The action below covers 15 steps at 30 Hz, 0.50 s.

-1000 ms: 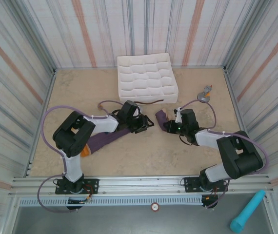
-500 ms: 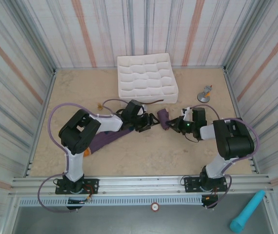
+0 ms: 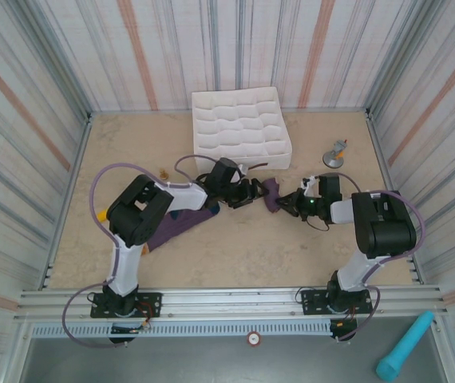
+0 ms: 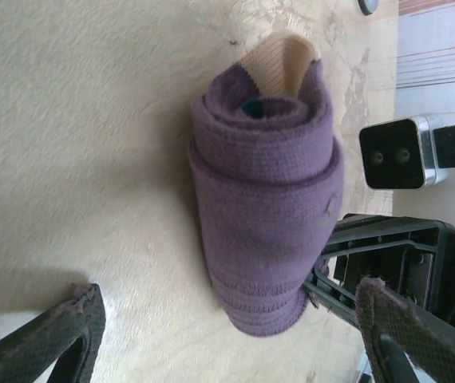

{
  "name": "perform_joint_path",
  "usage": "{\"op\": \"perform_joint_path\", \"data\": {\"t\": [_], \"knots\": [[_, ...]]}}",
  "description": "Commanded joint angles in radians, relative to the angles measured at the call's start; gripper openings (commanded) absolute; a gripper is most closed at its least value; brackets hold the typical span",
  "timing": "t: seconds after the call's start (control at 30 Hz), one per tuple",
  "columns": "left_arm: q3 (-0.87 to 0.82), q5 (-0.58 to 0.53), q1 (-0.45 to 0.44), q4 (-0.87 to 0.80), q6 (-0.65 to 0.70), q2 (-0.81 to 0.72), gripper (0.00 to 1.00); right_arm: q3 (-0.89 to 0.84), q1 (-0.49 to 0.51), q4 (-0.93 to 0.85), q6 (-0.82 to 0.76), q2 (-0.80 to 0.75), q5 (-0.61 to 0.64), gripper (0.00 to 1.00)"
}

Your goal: Roll the socks

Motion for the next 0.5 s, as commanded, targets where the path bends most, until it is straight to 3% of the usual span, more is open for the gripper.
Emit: {"op": "perform_joint_path", "data": {"t": [0.0,0.3,0.47], "knots": [[0.032,-0.002,-0.006,0.024,0.058,0.035,0.83,-0.024,-0.013,-0.282,0.025,0.078,0.211,0.00],[0.088,0.009,-0.018,0.049,0.100,0.128,0.80,0.004,-0.013,-0.345,0.042,0.093,0.220,0.02],[0.120,0.012,-0.026,0.040,0.108,0.161,0.73,0.012,-0.012,-0.367,0.039,0.094,0.219,0.03]]}}
